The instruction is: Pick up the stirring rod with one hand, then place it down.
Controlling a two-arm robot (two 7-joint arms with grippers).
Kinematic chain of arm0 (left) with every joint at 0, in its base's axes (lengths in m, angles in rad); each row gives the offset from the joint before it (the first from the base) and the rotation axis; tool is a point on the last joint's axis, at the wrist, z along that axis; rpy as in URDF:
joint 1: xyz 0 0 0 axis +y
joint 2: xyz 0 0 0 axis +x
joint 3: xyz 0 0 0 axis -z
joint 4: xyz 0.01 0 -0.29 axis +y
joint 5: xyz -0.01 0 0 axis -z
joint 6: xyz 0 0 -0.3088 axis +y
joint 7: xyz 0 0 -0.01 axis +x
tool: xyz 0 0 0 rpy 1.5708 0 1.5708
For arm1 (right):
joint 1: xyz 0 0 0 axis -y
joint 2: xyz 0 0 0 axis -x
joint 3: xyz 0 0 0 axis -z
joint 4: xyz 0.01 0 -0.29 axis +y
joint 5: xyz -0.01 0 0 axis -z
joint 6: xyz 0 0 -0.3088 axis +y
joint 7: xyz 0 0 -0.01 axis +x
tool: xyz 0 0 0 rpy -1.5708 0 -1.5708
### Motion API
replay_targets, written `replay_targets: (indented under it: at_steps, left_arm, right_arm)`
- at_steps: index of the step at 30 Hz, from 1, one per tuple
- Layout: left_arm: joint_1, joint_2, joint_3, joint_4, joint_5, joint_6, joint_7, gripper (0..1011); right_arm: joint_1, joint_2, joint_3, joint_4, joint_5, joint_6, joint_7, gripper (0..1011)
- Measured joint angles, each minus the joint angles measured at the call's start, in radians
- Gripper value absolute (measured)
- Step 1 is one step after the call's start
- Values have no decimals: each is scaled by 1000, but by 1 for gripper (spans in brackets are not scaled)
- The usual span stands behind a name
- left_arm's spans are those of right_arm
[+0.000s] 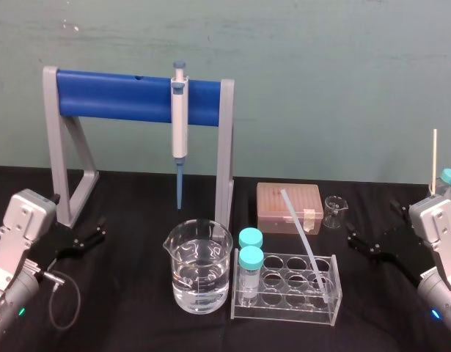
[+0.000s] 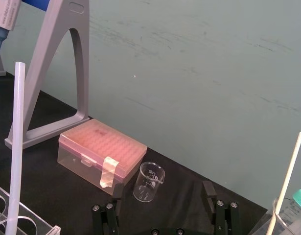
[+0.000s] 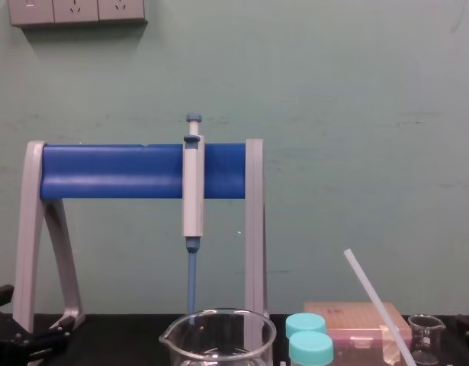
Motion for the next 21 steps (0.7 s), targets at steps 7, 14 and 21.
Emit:
replay_targets:
  at_steps: [7,14,21]
  left_arm:
    - [0,0,0,0,0,0,0,1000]
    - [0,0,0,0,0,0,0,1000]
    - [0,0,0,0,0,0,0,1000]
  right_arm:
    - [0,0,0,0,0,0,0,1000]
    - [0,0,0,0,0,0,0,1000]
    - [0,0,0,0,0,0,0,1000]
